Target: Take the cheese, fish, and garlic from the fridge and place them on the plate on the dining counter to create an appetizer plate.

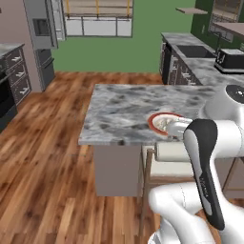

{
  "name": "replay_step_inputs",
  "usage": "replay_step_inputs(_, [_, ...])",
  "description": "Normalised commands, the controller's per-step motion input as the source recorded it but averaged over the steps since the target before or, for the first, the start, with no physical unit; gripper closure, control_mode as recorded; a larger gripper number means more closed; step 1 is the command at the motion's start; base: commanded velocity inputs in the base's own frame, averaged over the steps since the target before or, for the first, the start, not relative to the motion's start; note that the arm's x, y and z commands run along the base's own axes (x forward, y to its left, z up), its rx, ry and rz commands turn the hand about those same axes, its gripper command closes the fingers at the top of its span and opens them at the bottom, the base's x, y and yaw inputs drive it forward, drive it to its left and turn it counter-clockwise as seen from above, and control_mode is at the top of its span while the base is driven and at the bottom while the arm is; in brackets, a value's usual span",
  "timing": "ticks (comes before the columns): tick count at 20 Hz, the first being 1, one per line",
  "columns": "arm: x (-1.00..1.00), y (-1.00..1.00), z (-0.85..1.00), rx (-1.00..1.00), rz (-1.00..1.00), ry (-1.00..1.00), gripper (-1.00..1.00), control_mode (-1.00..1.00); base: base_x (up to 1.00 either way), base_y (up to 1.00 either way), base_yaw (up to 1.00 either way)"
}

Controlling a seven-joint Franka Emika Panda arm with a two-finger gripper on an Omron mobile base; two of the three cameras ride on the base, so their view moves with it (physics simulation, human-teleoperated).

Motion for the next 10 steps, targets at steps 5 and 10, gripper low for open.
replay_step_inputs(5, [0.0, 0.0, 0.0, 0.0, 0.0, 0.0, -1.0, 1.0, 0.41, 1.0, -0.07])
replay_step_inputs(10, [0.0, 0.0, 0.0, 0.0, 0.0, 0.0, -1.0, 1.0, 0.72, 1.0, -0.01])
